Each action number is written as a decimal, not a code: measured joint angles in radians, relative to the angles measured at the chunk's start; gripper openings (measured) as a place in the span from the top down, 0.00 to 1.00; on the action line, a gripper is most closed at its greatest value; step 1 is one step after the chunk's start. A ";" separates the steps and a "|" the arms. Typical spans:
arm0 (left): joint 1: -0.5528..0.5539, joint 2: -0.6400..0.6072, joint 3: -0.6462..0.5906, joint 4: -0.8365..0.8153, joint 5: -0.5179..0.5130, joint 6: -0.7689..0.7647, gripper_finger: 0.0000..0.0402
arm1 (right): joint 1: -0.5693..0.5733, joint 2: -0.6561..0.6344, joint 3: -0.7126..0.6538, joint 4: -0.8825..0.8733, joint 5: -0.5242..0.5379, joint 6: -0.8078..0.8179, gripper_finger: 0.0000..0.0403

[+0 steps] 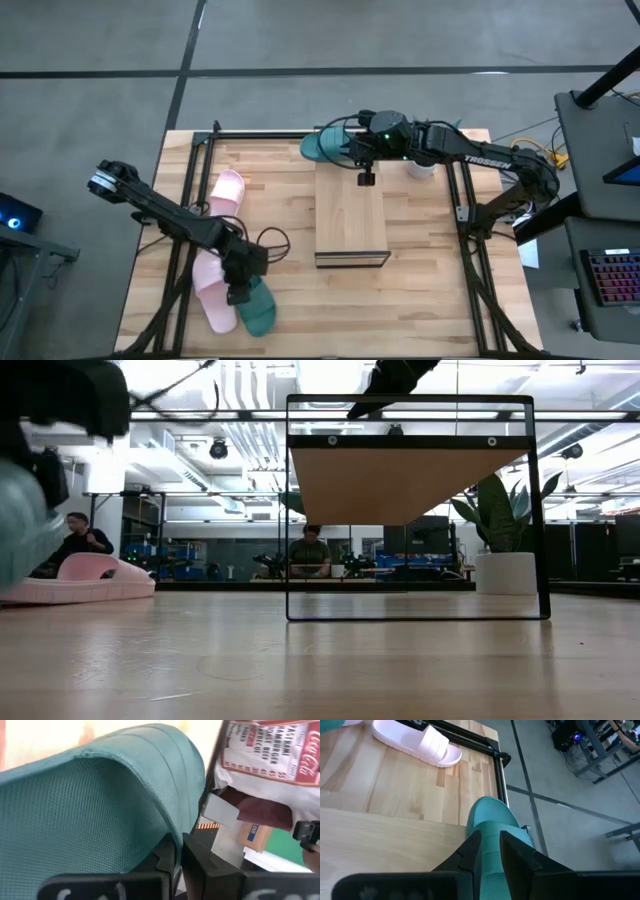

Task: Pick and place slides into the shelf
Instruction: Put the left green slipper on the shelf

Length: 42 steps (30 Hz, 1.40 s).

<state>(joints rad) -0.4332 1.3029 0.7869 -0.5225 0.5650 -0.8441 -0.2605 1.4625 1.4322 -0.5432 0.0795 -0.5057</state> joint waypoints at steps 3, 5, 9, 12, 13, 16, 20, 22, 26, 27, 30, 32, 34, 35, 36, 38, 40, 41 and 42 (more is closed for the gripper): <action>0.000 -0.039 0.030 -0.037 -0.024 0.035 1.00 | 0.017 -0.009 0.000 0.001 0.000 -0.012 0.85; 0.000 -0.067 0.050 -0.070 -0.066 0.053 1.00 | 0.032 -0.016 0.000 0.001 0.000 -0.019 0.86; 0.001 -0.138 0.082 -0.110 -0.198 0.089 1.00 | 0.074 -0.029 0.000 0.003 0.000 -0.043 0.87; 0.001 -0.191 0.096 -0.132 -0.316 0.140 1.00 | 0.118 -0.035 0.000 0.010 0.000 -0.077 0.87; 0.001 -0.207 0.101 -0.131 -0.353 0.157 1.00 | 0.135 -0.035 0.000 0.018 0.000 -0.086 0.87; 0.001 -0.255 0.114 -0.135 -0.458 0.220 1.00 | 0.191 -0.036 0.000 0.062 0.000 -0.122 0.87; 0.001 -0.301 0.135 -0.153 -0.559 0.323 1.00 | 0.269 -0.037 0.000 0.141 0.039 -0.178 0.87; 0.001 -0.321 0.153 -0.148 -0.636 0.375 1.00 | 0.306 -0.037 0.000 0.184 0.093 -0.197 0.87; 0.000 -0.341 0.188 -0.139 -0.859 0.474 1.00 | 0.371 -0.037 0.000 0.254 0.214 -0.251 0.87; 0.001 -0.343 0.194 -0.133 -0.914 0.500 1.00 | 0.384 -0.037 0.000 0.276 0.248 -0.256 0.87; 0.001 -0.344 0.206 -0.116 -1.041 0.621 1.00 | 0.412 -0.037 0.000 0.356 0.348 -0.261 0.87; 0.001 -0.337 0.206 -0.076 -1.105 0.714 1.00 | 0.417 -0.039 0.000 0.391 0.411 -0.249 0.87; 0.001 -0.331 0.207 -0.026 -1.155 0.812 1.00 | 0.417 -0.043 0.000 0.397 0.449 -0.219 0.87; 0.001 -0.328 0.208 0.008 -1.184 0.861 1.00 | 0.416 -0.047 0.000 0.391 0.449 -0.207 0.87; 0.001 -0.326 0.209 0.044 -1.211 0.912 1.00 | 0.416 -0.051 0.000 0.382 0.449 -0.201 0.87; 0.001 -0.325 0.209 0.108 -1.254 1.010 1.00 | 0.417 -0.056 0.001 0.368 0.448 -0.182 0.86; 0.001 -0.325 0.210 0.164 -1.284 1.086 1.00 | 0.418 -0.059 0.001 0.344 0.443 -0.157 0.83; 0.001 -0.325 0.210 0.183 -1.304 1.118 1.00 | 0.421 -0.061 0.001 0.326 0.432 -0.146 0.80; 0.001 -0.325 0.210 0.200 -1.326 1.152 1.00 | 0.422 -0.062 0.001 0.310 0.417 -0.138 0.77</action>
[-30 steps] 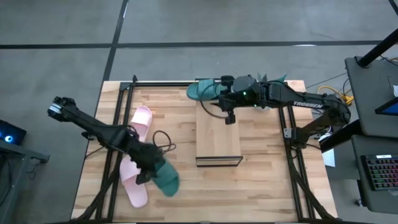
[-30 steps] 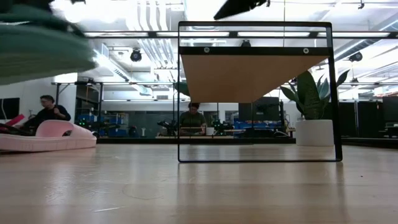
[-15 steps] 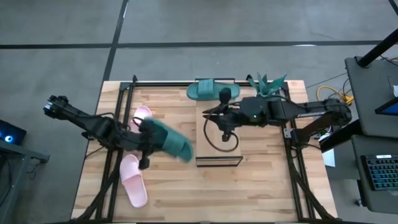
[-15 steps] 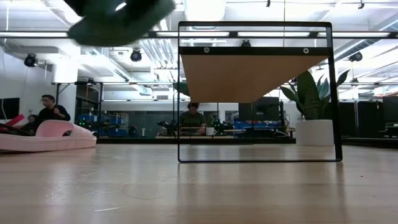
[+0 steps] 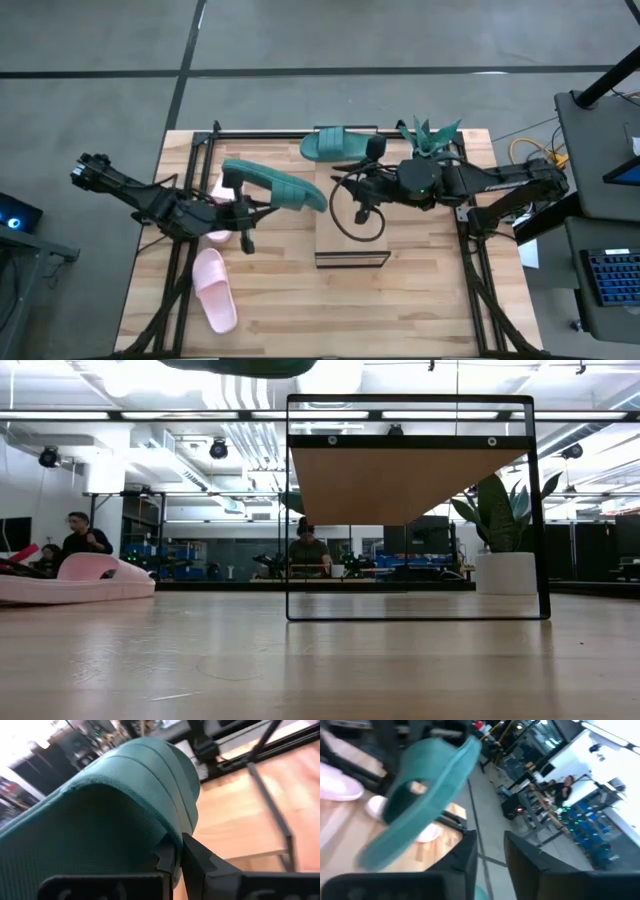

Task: Pick and place slides into the shelf
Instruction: Put the left green slipper on the shelf

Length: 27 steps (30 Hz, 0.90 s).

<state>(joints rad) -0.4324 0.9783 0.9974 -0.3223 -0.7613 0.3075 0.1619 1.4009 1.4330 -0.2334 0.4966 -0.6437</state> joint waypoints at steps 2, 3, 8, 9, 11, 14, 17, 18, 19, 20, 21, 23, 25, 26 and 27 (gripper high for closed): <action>-0.001 0.000 -0.001 0.049 -0.046 0.063 1.00 | 0.000 -0.001 0.000 -0.026 -0.030 0.026 0.70; -0.001 0.000 -0.002 0.072 -0.068 0.090 1.00 | 0.000 -0.001 0.000 -0.028 -0.033 0.041 0.66; 0.000 0.008 -0.004 0.169 -0.106 0.215 1.00 | 0.000 -0.003 0.000 -0.024 -0.028 0.061 0.49; 0.000 0.011 -0.005 0.190 -0.115 0.230 1.00 | 0.000 -0.006 0.000 -0.024 -0.028 0.068 0.47; 0.000 0.015 -0.005 0.221 -0.127 0.256 1.00 | 0.001 -0.015 0.000 -0.021 -0.032 0.085 0.43; 0.000 0.025 -0.005 0.268 -0.138 0.301 1.00 | 0.002 -0.030 0.001 -0.014 -0.055 0.095 0.40; 0.001 0.043 -0.005 0.318 -0.138 0.362 1.00 | 0.002 -0.034 0.001 -0.015 -0.076 0.095 0.39; 0.001 0.048 -0.006 0.335 -0.138 0.385 1.00 | 0.002 -0.035 0.001 -0.017 -0.089 0.096 0.39; 0.001 0.055 -0.006 0.358 -0.138 0.404 1.00 | 0.002 -0.036 0.001 -0.017 -0.102 0.101 0.40; 0.001 0.061 -0.006 0.385 -0.139 0.422 1.00 | 0.002 -0.037 0.001 -0.016 -0.116 0.105 0.40; 0.001 0.069 -0.006 0.411 -0.139 0.448 1.00 | 0.002 -0.038 0.001 -0.015 -0.126 0.105 0.40; 0.001 0.090 -0.006 0.464 -0.139 0.505 1.00 | 0.002 -0.038 0.001 -0.014 -0.134 0.105 0.40; 0.001 0.113 -0.006 0.516 -0.138 0.561 1.00 | 0.002 -0.038 0.001 -0.015 -0.135 0.105 0.40; 0.001 0.123 -0.006 0.540 -0.138 0.588 1.00 | 0.002 -0.038 0.001 -0.014 -0.135 0.105 0.40; 0.001 0.133 -0.006 0.565 -0.138 0.612 1.00 | 0.002 -0.038 0.001 -0.012 -0.135 0.105 0.40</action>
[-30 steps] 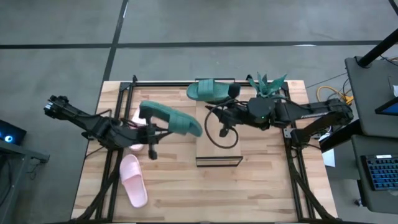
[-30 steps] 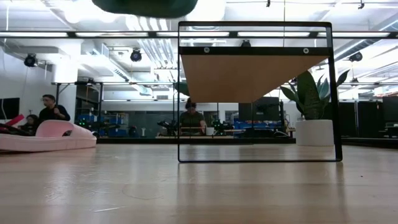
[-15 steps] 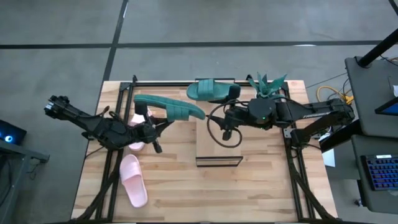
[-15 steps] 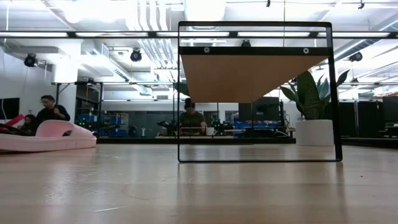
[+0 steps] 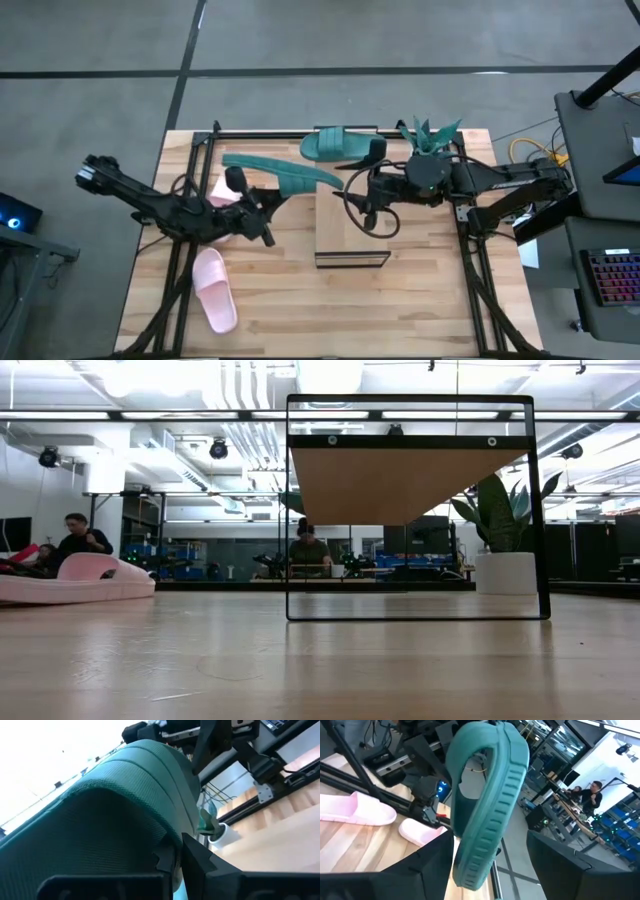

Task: Pick and place slides into the shelf
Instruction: Put the left green slipper on the shelf

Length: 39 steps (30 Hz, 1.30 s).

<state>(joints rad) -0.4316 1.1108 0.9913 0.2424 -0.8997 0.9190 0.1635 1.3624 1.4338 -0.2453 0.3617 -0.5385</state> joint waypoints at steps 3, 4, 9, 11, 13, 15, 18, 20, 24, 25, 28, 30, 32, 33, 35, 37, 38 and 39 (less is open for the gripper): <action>0.000 0.026 0.000 0.060 0.000 0.056 1.00 | 0.000 0.000 0.000 0.014 0.000 0.000 0.42; 0.000 0.034 0.000 0.075 0.001 0.063 1.00 | 0.000 0.000 0.000 0.021 0.000 0.000 0.43; 0.001 0.051 0.005 0.087 0.001 0.064 1.00 | 0.000 0.000 0.000 0.041 0.001 -0.003 0.53; 0.001 0.053 0.005 0.089 0.001 0.064 1.00 | 0.000 0.000 0.000 0.039 0.001 0.003 0.62; 0.001 0.053 0.005 0.088 0.002 0.060 1.00 | 0.000 0.000 0.000 0.035 0.004 0.011 0.72; 0.001 0.055 0.005 0.087 0.003 0.059 1.00 | 0.000 -0.002 0.000 0.025 0.010 -0.010 0.84; 0.001 0.056 0.004 0.082 0.006 0.063 0.96 | -0.001 -0.002 0.000 0.020 0.013 -0.016 0.92; 0.001 0.057 0.004 0.081 0.009 0.064 0.92 | 0.000 -0.002 0.000 0.017 0.019 -0.017 0.92; -0.001 0.054 0.004 0.050 0.005 0.090 0.76 | 0.000 -0.007 0.000 -0.001 0.120 -0.034 0.92; -0.003 0.054 0.003 0.050 -0.005 0.116 0.71 | -0.004 -0.013 0.000 -0.017 0.134 -0.034 0.92; -0.017 0.052 0.005 0.057 -0.061 0.202 0.58 | -0.018 -0.036 -0.002 -0.089 0.151 0.009 0.92; -0.027 0.052 0.006 0.061 -0.101 0.278 0.51 | -0.030 -0.051 -0.002 -0.122 0.146 0.055 0.92; -0.038 0.053 0.006 0.057 -0.137 0.371 0.46 | -0.044 -0.071 -0.002 -0.155 0.145 0.112 0.92; -0.041 0.053 0.006 0.057 -0.147 0.416 0.45 | -0.054 -0.083 -0.002 -0.157 0.143 0.141 0.92; -0.042 0.053 0.006 0.062 -0.150 0.495 0.44 | -0.073 -0.099 -0.002 -0.165 0.124 0.192 0.92; -0.043 0.056 0.006 0.068 -0.150 0.567 0.44 | -0.093 -0.106 -0.002 -0.178 0.094 0.228 0.92; -0.041 0.060 0.006 0.072 -0.150 0.599 0.44 | -0.104 -0.108 -0.002 -0.181 0.070 0.245 0.92; -0.040 0.065 0.006 0.081 -0.152 0.635 0.44 | -0.113 -0.108 -0.002 -0.188 0.051 0.260 0.92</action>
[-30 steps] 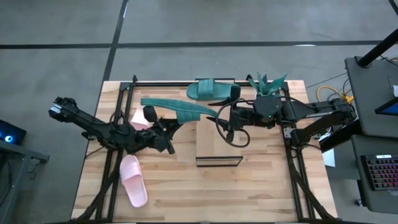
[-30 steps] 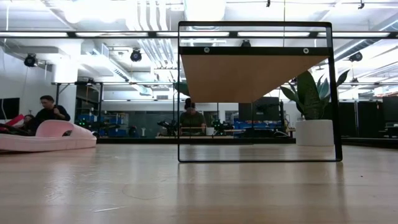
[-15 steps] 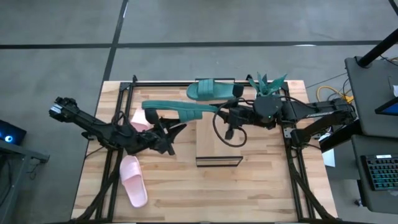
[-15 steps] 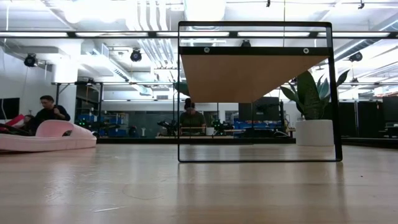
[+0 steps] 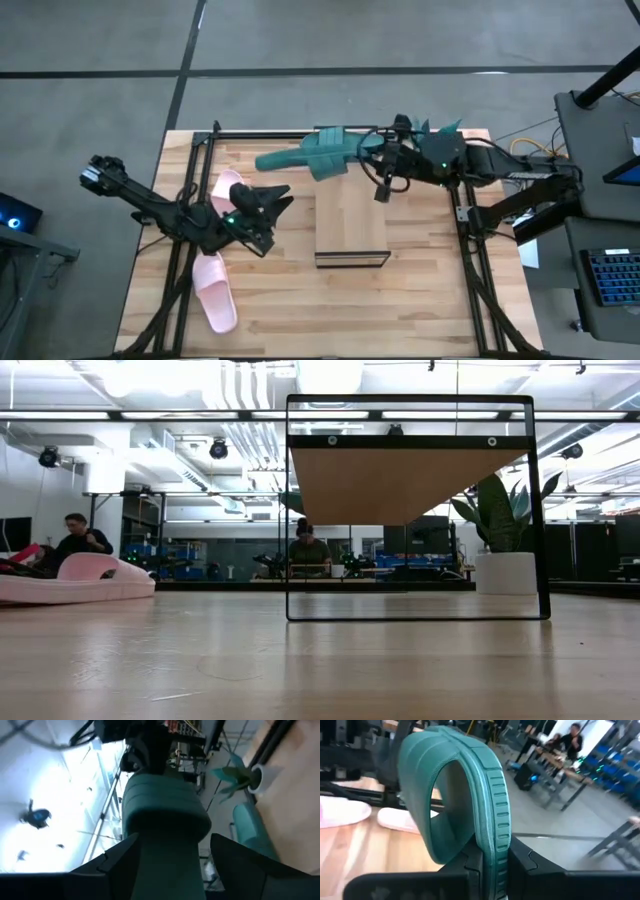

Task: Pick and place slides into the shelf
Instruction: Put the left green slipper on the shelf

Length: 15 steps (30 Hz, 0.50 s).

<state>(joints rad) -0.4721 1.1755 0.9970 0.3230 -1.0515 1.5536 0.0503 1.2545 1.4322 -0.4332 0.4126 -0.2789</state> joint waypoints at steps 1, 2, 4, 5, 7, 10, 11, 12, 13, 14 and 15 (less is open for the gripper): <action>0.000 0.008 0.000 0.020 -0.002 0.035 0.44 | -0.009 -0.001 0.001 -0.016 -0.017 0.015 0.92; 0.001 0.016 0.000 0.048 -0.002 0.072 0.44 | -0.019 -0.003 0.005 -0.038 -0.028 0.030 0.92; -0.001 0.027 0.000 0.103 -0.010 0.156 0.44 | -0.034 -0.003 0.014 -0.080 -0.034 0.051 0.92; -0.002 0.034 0.001 0.130 -0.011 0.180 0.44 | -0.039 -0.002 0.016 -0.090 -0.035 0.058 0.92; -0.003 0.040 0.005 0.153 -0.014 0.185 0.44 | -0.045 -0.002 0.016 -0.107 -0.034 0.061 0.92; 0.000 0.035 0.005 0.193 -0.065 0.154 0.44 | -0.045 -0.005 0.016 -0.114 -0.026 0.036 0.92; 0.001 0.031 0.005 0.197 -0.084 0.126 0.44 | -0.045 -0.009 0.016 -0.113 -0.026 0.023 0.92; 0.004 0.023 0.005 0.197 -0.098 0.098 0.44 | -0.045 -0.013 0.016 -0.112 -0.026 0.012 0.92; 0.006 0.018 0.005 0.197 -0.117 0.068 0.44 | -0.044 -0.019 0.016 -0.113 -0.028 -0.003 0.92; 0.007 0.011 0.005 0.197 -0.130 0.038 0.44 | -0.044 -0.024 0.016 -0.113 -0.030 -0.024 0.92; 0.008 0.001 0.005 0.192 -0.142 0.013 0.44 | -0.044 -0.029 0.016 -0.113 -0.031 -0.045 0.92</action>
<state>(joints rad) -0.4645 1.1763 1.0019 0.5154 -1.1939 1.5665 0.0066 1.2254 1.4487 -0.5461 0.3817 -0.3241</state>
